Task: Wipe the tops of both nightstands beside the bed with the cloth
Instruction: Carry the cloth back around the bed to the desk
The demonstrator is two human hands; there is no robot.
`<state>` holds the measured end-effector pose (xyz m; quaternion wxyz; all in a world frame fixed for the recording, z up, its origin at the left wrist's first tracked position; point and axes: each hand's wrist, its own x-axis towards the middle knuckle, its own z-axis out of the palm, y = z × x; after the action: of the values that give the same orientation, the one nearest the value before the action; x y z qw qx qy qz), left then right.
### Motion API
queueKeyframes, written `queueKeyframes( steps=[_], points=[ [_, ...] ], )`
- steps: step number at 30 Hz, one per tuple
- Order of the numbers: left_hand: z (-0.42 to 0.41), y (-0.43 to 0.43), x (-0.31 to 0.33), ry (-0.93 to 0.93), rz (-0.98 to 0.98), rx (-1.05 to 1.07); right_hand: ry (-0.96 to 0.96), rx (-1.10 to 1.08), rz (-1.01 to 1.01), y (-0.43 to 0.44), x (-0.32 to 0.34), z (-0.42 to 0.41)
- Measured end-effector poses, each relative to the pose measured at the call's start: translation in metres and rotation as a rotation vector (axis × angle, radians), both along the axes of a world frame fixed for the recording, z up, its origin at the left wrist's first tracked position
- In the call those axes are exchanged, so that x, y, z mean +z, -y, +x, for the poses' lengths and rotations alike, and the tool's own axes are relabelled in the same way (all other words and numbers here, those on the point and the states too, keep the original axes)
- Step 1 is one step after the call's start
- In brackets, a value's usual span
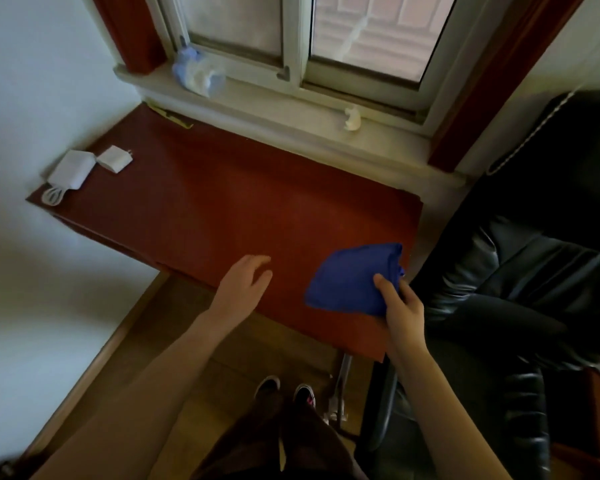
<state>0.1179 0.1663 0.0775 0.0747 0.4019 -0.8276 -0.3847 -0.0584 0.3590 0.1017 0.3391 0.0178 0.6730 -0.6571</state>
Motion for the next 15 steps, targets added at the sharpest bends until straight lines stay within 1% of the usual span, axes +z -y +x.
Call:
queueKeyframes(
  steps=[2,3,5,7,9,12,13,15],
  points=[
    [-0.021,0.023,-0.017,0.024,-0.091,-0.053,-0.008,-0.010,0.013,0.015,-0.014,-0.010],
    [-0.030,0.035,-0.030,0.040,-0.139,-0.085,-0.020,-0.007,0.054,0.021,-0.024,-0.014],
    [-0.050,0.060,-0.064,0.107,-0.233,-0.164,-0.067,-0.003,0.189,0.033,-0.058,-0.021],
    [-0.063,0.077,-0.100,0.215,-0.329,-0.270,-0.138,-0.002,0.340,0.039,-0.090,-0.023],
    [-0.067,0.084,-0.128,0.305,-0.388,-0.343,-0.192,-0.017,0.463,0.037,-0.110,-0.023],
    [-0.062,0.085,-0.149,0.315,-0.446,-0.358,-0.270,0.035,0.675,0.029,-0.116,-0.020],
    [-0.061,0.085,-0.151,0.311,-0.457,-0.357,-0.340,0.065,0.774,0.027,-0.117,-0.020],
    [-0.061,0.084,-0.152,0.315,-0.470,-0.361,-0.585,0.121,0.931,0.026,-0.121,-0.019]
  ],
)
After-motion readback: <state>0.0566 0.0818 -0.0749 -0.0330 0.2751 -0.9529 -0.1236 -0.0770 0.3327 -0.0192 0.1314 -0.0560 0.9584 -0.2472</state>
